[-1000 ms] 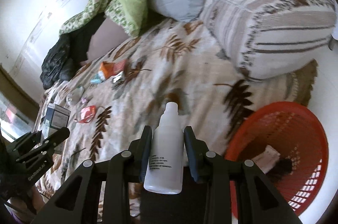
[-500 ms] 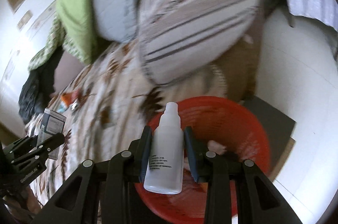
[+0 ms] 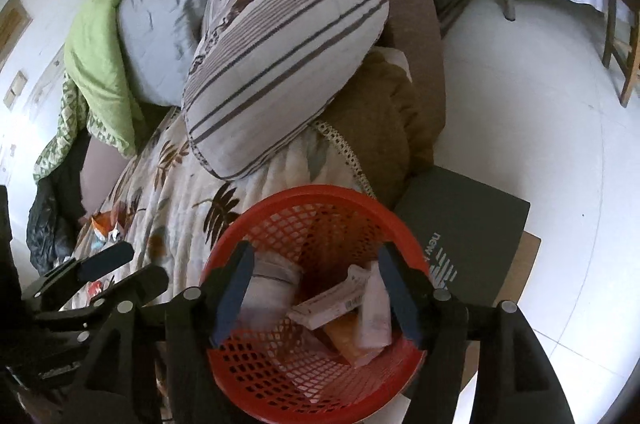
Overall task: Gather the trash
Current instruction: 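Swing both tools back toward the bed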
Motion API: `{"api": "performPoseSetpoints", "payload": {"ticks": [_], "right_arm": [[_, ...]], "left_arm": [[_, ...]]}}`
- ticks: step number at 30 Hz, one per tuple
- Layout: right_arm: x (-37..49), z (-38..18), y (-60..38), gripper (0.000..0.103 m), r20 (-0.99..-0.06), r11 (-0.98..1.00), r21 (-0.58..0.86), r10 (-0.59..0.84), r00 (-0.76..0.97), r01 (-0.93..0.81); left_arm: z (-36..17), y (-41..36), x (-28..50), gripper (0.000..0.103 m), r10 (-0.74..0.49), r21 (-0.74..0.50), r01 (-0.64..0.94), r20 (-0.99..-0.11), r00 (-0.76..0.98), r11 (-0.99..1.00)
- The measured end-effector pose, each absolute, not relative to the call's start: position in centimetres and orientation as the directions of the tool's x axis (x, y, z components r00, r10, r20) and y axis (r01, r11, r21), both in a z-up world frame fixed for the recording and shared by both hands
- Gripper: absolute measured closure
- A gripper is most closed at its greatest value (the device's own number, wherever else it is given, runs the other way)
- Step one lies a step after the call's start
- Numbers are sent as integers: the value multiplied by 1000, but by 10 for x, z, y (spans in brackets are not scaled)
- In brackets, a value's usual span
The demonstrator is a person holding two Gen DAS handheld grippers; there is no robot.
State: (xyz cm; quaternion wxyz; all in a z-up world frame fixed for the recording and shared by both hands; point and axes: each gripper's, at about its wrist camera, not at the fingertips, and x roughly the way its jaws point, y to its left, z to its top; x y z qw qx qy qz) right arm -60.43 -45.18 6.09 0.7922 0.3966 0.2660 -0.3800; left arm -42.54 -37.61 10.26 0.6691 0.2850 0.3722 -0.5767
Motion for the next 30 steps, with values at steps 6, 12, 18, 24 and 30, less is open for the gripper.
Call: {"api": "performPoseSetpoints", "payload": {"ticks": [6,12,18,24,30], "right_arm": [[-590,63,-446,34,-721,417,421,-385,576,805],[-543,72,-420,31,-728,551,343,-357,586,761],[-473,92,-371,29,-719,731,243,-305,624,637],[-408,99,-312,3,-652,854,83,-343,676,513],[-337,82,-286,3,-733,913,100,-201,650,395]], "left_arm": [[107,-348,-388,28,-532,-32,952,-835,142,304],[114,-301,-344,28,-505,55,897,-810,297,439],[119,-245,-284,28,-456,81,816,-795,399,573],[122,-179,-206,28,-358,133,688,-775,521,714],[126,-117,-114,28,-231,184,545,-763,603,818]]}}
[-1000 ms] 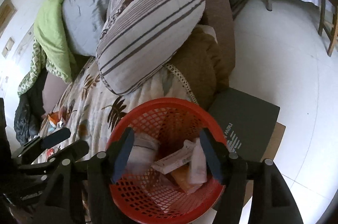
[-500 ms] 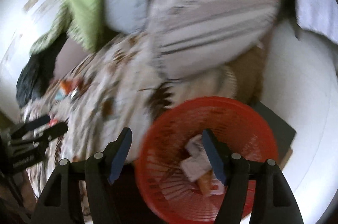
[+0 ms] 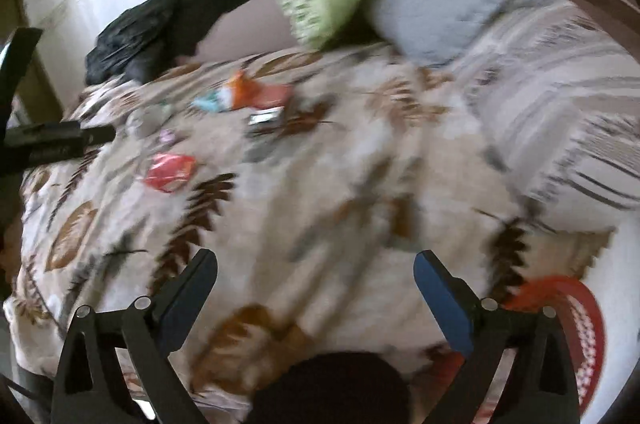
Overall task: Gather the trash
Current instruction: 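Swing both tools back toward the bed, then grasp the white sock with the left tool while the right tool grasps the pink wrapper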
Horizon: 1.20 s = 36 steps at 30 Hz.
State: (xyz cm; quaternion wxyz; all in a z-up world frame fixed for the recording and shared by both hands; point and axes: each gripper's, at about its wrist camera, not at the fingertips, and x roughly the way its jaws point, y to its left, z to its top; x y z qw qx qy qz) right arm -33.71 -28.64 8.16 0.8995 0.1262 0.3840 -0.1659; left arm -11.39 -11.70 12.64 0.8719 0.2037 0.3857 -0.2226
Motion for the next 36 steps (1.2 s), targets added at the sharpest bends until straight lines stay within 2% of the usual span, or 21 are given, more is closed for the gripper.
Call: {"api": "performPoseSetpoints", "payload": {"ticks": [4,12,17,19,20,22,24,25,29,33,34,36], "right_arm": [[-294,79,-264,3,-741,953,137,-82,666,270],[-200,63,-244,4,-753,958,250,104,650,137],[-141,53,-238,16,-763,963,250,134,632,97],[-121,48,-236,25,-772,967,241,141,620,80],[-109,45,-235,25,-775,970,232,138,616,74],[-91,42,-236,27,-776,970,236,149,613,64],[-71,39,-235,27,-779,968,248,170,603,48],[-60,37,-233,27,-783,969,246,177,597,36],[-26,27,-223,32,-802,969,247,208,560,-6],[-1,9,-210,43,-824,967,255,223,521,-11],[0,8,-208,53,-823,971,240,207,529,-5],[0,10,-206,72,-826,975,222,187,533,2]], "left_arm": [[119,-88,-41,26,-209,109,476,-798,565,873],[73,-97,64,26,-199,29,437,-863,465,899],[37,-102,100,24,-227,-38,415,-881,416,909],[24,-103,107,24,-237,-66,408,-892,385,911],[19,-102,108,27,-252,-88,406,-893,372,910],[18,-98,105,67,-303,-143,414,-886,350,899],[23,-99,96,79,-304,-134,430,-883,357,893],[26,-99,91,82,-298,-120,441,-883,362,890],[26,-96,80,82,-291,-95,468,-884,366,879],[22,-87,84,67,-305,-111,456,-874,378,883],[21,-86,86,60,-306,-116,447,-872,381,887],[19,-83,89,55,-310,-124,434,-867,390,893]]}}
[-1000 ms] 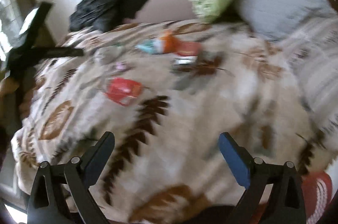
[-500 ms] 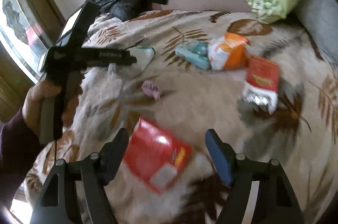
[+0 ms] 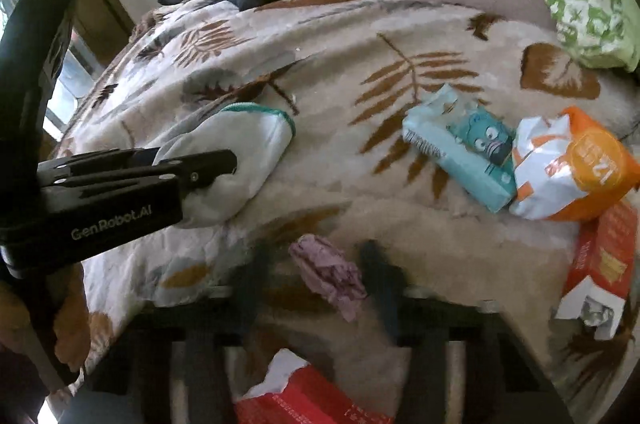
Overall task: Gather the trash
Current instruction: 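Grasp the white sock with the left tool while the right tool grasps the pink wrapper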
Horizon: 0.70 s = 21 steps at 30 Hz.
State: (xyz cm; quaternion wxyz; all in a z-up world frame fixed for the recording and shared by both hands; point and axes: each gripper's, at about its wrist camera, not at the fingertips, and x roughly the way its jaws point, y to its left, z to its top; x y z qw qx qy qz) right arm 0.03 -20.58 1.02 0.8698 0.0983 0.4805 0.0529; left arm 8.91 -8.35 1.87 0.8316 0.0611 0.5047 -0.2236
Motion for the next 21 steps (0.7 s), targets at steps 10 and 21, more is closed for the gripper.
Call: {"api": "performPoseSetpoints", "payload": {"ticks": [10,21], "right_arm": [[-42,37,-223,72,-790,963,262,180,586,58],[-125,70,-245,72,-755,939,315,162,635,135]], "left_arm": [[20,-104,76,82,-267,-57,449,-868,418,892],[80,-63,-2,84,-238,-17,406,-833,500,914]]}}
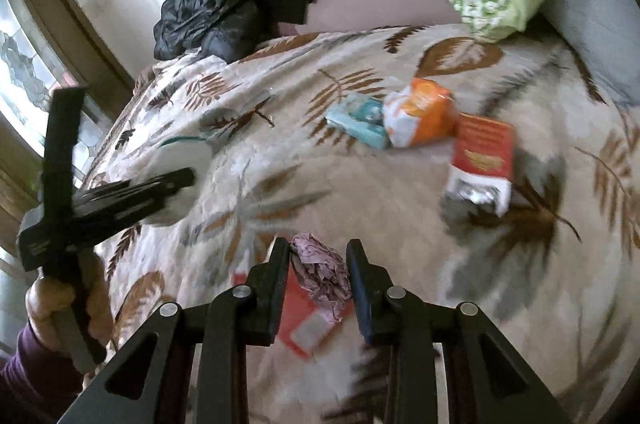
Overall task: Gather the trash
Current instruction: 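Grasp the white sock with the left tool while the right tool grasps the pink wrapper, then carry the sock and pink wrapper to the red wastebasket and open both tools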
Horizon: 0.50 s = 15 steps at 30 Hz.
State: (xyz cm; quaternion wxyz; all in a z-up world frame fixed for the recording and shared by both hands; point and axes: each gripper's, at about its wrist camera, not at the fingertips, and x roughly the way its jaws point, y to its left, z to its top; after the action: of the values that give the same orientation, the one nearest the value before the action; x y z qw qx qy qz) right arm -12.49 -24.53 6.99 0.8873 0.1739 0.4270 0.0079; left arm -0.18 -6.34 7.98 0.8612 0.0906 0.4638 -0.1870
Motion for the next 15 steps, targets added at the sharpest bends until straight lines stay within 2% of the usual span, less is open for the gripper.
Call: {"api": "performPoseSetpoints", "payload": {"ticks": [8,15], "right_arm": [[-195,86,-255,72,-724,913,360,143,674,193],[-255,99,-266,72,-704,899,358,81,706,254]], "left_arm": [[117,-53,-74,84,-252,18,444,-803,541,896],[142,-71,-130,84,-323,5,509,-767,555,861]]}}
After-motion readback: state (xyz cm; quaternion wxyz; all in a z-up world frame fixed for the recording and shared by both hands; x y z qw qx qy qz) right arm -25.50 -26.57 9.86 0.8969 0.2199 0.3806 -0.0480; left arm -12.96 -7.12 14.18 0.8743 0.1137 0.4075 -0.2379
